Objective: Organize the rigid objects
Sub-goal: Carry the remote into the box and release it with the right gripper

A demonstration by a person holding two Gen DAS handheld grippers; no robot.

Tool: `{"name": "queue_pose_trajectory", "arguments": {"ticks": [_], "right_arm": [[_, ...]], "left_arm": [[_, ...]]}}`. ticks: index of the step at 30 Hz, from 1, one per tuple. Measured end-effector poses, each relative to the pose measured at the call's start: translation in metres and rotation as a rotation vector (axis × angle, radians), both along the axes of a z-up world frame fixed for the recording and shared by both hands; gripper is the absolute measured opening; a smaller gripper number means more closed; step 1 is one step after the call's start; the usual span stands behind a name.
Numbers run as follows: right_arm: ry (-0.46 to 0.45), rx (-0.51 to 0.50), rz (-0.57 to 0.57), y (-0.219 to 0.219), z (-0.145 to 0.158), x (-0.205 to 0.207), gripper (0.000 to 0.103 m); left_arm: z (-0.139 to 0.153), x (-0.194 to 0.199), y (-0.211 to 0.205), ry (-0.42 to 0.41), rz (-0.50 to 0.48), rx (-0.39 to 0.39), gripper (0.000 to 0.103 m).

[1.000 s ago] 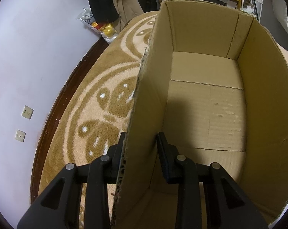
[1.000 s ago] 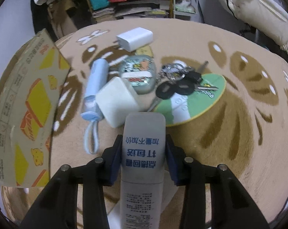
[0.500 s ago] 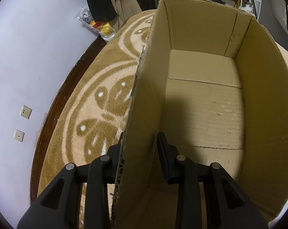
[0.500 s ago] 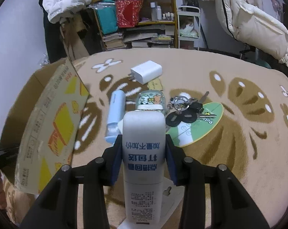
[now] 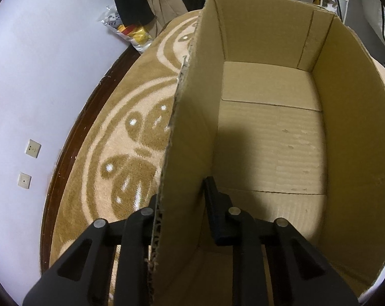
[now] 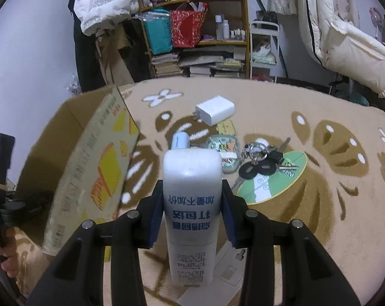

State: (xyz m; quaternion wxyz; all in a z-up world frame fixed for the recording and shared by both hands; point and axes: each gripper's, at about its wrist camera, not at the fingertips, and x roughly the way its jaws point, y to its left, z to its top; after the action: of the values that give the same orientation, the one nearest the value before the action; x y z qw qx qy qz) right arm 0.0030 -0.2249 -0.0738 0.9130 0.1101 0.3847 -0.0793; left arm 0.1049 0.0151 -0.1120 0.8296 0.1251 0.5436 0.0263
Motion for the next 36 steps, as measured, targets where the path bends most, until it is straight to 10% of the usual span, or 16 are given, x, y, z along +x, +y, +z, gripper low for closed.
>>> {"name": "queue_pose_trajectory", "arguments": {"ticks": [24, 36], "right_arm": [[-0.325, -0.057, 0.135, 0.059, 0.112, -0.001, 0.044], [-0.405, 0.08, 0.219, 0.091, 0.123, -0.004, 0.044]], "left_arm": [[0.001, 0.0, -0.003, 0.015, -0.003, 0.012, 0.02], [0.007, -0.003, 0.0, 0.014, -0.004, 0.013, 0.02]]}}
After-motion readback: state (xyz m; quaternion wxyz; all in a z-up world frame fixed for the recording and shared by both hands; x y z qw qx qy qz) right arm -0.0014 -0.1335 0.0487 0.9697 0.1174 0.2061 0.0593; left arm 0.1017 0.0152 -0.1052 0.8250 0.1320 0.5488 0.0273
